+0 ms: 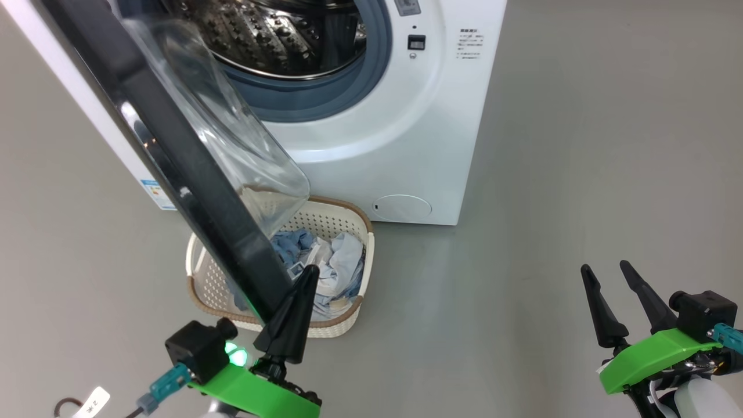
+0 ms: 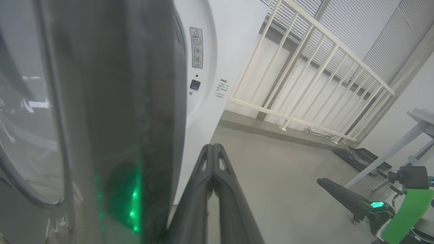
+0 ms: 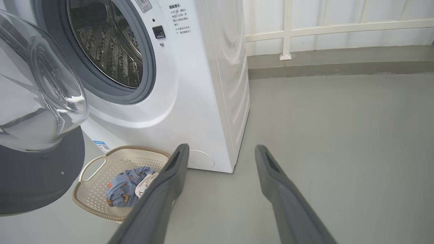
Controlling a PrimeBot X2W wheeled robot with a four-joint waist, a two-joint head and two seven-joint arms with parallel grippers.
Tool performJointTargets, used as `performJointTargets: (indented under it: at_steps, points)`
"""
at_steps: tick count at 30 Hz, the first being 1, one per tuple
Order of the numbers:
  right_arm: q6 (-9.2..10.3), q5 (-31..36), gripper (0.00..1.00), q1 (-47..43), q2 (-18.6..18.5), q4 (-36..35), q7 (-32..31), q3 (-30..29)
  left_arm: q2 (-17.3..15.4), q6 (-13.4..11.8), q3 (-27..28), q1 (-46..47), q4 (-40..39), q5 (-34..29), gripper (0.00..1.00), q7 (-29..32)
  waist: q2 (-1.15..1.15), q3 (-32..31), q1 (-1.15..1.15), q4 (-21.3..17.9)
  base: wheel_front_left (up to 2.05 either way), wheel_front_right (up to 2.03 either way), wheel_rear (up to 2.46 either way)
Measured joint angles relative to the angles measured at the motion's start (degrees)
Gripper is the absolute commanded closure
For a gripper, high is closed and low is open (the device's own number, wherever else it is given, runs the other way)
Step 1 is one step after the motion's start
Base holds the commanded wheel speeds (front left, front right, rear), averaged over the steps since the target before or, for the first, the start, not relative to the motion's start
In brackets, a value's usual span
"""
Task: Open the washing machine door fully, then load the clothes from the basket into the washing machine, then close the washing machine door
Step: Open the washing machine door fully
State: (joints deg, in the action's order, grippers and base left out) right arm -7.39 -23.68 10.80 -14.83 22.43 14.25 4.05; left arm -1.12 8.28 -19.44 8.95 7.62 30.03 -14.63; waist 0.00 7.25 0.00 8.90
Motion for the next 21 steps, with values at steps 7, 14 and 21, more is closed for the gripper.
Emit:
performJointTargets:
  at_steps: [7, 14, 21]
  points:
    - [0.00, 0.01, 0.00, 0.00, -0.20, -0.47, 0.00, 0.04, 0.09, 0.05, 1.18, -1.25, -0.38, -1.07, 1.00, 0.00, 0.00, -0.03, 0.00, 1.42, 0.00, 0.00, 0.00]
    - [0.00, 0.00, 0.00, -0.01, -0.57, -0.67, 0.00, 0.02, -0.55, -0.03, 3.52, -2.98, -1.13, -2.09, 1.00, 0.00, 0.00, -0.32, 0.00, 2.69, 0.00, 0.00, 0.00]
    - [0.00, 0.00, 0.00, -0.04, -0.85, -1.01, 0.00, -0.04, -0.70, -0.03, 5.84, -5.58, -2.91, -3.63, 1.00, 0.00, 0.00, -0.49, 0.00, 3.99, 0.00, 0.00, 0.00]
